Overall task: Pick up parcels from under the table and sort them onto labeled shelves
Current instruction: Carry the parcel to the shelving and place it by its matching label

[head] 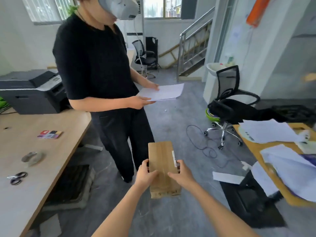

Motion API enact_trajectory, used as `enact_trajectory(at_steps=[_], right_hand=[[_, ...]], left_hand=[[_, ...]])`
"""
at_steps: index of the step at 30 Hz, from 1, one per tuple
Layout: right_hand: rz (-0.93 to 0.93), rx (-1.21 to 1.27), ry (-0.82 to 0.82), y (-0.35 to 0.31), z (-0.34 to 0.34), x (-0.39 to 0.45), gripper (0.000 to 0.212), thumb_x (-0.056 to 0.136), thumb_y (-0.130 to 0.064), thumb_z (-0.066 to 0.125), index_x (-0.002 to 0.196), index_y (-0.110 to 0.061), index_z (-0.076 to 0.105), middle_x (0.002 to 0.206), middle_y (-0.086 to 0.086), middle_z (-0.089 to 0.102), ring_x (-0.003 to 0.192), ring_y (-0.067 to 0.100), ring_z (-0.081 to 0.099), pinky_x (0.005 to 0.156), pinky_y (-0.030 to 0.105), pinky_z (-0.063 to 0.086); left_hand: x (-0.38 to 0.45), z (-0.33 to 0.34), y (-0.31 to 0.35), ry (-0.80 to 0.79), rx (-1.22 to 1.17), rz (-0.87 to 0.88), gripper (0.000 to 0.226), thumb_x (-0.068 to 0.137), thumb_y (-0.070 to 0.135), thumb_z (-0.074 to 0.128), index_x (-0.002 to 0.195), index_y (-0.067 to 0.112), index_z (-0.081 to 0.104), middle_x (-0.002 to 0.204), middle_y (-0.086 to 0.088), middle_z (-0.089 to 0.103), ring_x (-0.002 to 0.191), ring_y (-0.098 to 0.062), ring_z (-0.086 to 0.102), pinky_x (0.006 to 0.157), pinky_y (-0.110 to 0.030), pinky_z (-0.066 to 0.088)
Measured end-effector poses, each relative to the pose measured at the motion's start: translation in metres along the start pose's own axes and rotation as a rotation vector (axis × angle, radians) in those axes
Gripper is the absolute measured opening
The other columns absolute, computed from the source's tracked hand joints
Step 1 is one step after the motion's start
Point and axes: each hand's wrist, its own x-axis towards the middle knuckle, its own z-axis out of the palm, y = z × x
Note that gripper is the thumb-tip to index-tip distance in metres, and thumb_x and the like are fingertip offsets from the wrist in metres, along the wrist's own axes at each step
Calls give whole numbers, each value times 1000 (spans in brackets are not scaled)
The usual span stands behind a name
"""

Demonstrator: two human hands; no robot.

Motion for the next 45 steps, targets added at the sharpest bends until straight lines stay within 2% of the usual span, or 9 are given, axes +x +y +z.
enact_trajectory(at_steps=[5,15,19,23,30,35,40,43,45], right_hand=[[60,54,229,63,-99,-63,52,75,-22,73,116,-13,41,110,3,60,93,16,59,75,24,48],[231,143,656,197,-266,-248,59,76,-24,73,123,-14,40,116,2,53,96,15,53,75,22,42],[307,228,805,245,-312,-319,57,73,-19,74,119,-11,42,118,10,55,99,20,58,84,35,52],[368,290,955,289,-351,-390,61,74,-20,74,124,-12,40,121,8,52,99,18,57,78,27,49],[501,391,1193,364,-409,-497,56,78,-20,71,124,-14,39,118,4,47,85,7,49,53,10,37],[606,462,1325,417,-459,-550,54,81,-28,68,126,-19,39,122,1,48,96,13,50,56,13,37],[623,591,1480,467,-541,-589,46,92,-38,52,132,-18,47,119,2,56,105,18,56,83,28,44],[601,685,1591,494,-600,-605,40,97,-35,41,126,-11,55,102,5,62,92,19,58,80,34,48],[581,789,1666,509,-641,-614,36,98,-34,38,118,-11,58,103,14,62,91,26,59,83,43,49]], left_hand=[[-43,104,57,-176,75,139,70,80,24,67,139,17,31,127,-10,52,111,-24,54,89,-36,50],[-193,313,138,-590,130,373,59,82,15,67,132,16,38,123,-18,54,101,-26,55,86,-41,51],[-257,388,159,-732,198,476,64,81,15,67,135,13,35,129,-16,52,115,-32,52,98,-50,46],[-317,464,173,-876,284,512,64,85,23,63,139,17,30,139,-10,45,124,-29,48,104,-45,43],[-417,588,194,-1093,376,711,61,84,24,65,136,18,35,129,-8,50,111,-24,52,79,-26,44],[-471,678,211,-1294,330,703,56,84,24,64,134,26,39,109,8,52,83,-1,53,50,-8,43],[-517,781,250,-1445,247,552,39,91,18,55,129,15,45,99,4,58,84,-11,61,64,-19,48],[-542,843,289,-1455,227,547,18,96,21,43,99,10,57,86,-4,59,73,-12,56,59,-14,43],[-555,879,314,-1516,203,520,30,98,25,34,81,13,56,75,-2,58,66,-12,53,56,-18,42]])
